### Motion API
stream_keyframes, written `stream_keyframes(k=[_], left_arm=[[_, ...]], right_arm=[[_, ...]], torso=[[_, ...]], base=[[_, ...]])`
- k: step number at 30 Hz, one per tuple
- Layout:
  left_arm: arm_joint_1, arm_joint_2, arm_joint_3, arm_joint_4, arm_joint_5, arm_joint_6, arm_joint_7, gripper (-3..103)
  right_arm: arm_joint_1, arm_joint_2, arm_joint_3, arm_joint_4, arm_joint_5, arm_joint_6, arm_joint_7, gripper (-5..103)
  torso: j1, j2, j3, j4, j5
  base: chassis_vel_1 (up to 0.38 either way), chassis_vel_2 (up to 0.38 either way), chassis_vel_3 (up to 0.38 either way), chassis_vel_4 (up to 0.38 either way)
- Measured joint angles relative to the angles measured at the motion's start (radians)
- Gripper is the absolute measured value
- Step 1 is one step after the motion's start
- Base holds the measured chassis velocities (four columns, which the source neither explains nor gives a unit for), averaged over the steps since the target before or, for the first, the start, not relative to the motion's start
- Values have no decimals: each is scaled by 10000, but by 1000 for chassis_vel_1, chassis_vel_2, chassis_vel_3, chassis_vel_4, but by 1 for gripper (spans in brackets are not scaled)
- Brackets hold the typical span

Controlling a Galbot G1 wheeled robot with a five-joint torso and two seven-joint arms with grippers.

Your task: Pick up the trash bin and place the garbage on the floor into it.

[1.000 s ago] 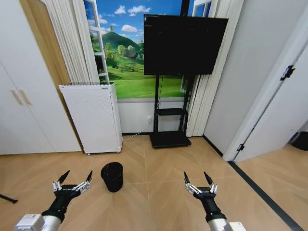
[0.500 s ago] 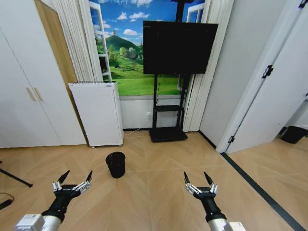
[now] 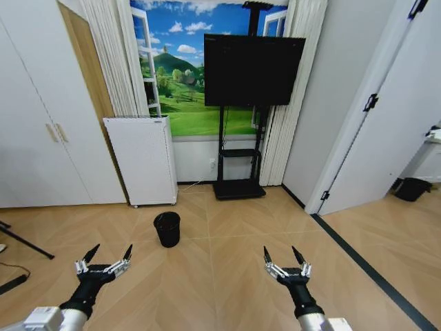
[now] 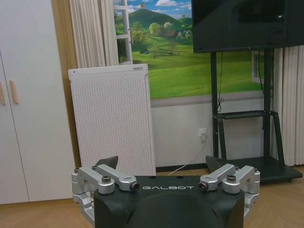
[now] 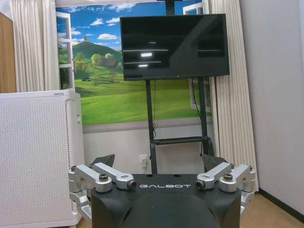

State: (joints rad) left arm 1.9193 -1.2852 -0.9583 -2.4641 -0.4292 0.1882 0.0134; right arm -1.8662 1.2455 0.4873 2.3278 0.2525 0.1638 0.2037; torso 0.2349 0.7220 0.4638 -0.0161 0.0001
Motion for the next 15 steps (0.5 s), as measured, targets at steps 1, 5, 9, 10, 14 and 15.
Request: stream_keyframes(k=[1,5,9,10,14,15], left_arm=[[0,-1,0,0,0,0,-1,100],[1,-1,0,0,0,0,0,100],[1,0,0,0,0,0,-1,100],[1,0,0,0,0,0,0,100],[1,0,0,0,0,0,0,100],[1,0,0,0,0,0,0,100]], right_arm=[[0,0,0,0,0,0,0,100],[-3,0,0,0,0,0,0,100],[-4,0,0,0,0,0,0,100],[-4,0,0,0,0,0,0,100],[-4,0,0,0,0,0,0,100],[-4,0,0,0,0,0,0,100]], torso=[[-1,0,0,0,-1],[-5,1,-3,0,-1],[-7,3,-4,0,-1],[-7,3,-3,0,-1],[-6,3,-3,0,-1],[-6,3,-3,0,-1]], base=[[0,0,0,0],[0,0,0,0],[0,0,0,0],[0,0,0,0],[0,0,0,0],[0,0,0,0]])
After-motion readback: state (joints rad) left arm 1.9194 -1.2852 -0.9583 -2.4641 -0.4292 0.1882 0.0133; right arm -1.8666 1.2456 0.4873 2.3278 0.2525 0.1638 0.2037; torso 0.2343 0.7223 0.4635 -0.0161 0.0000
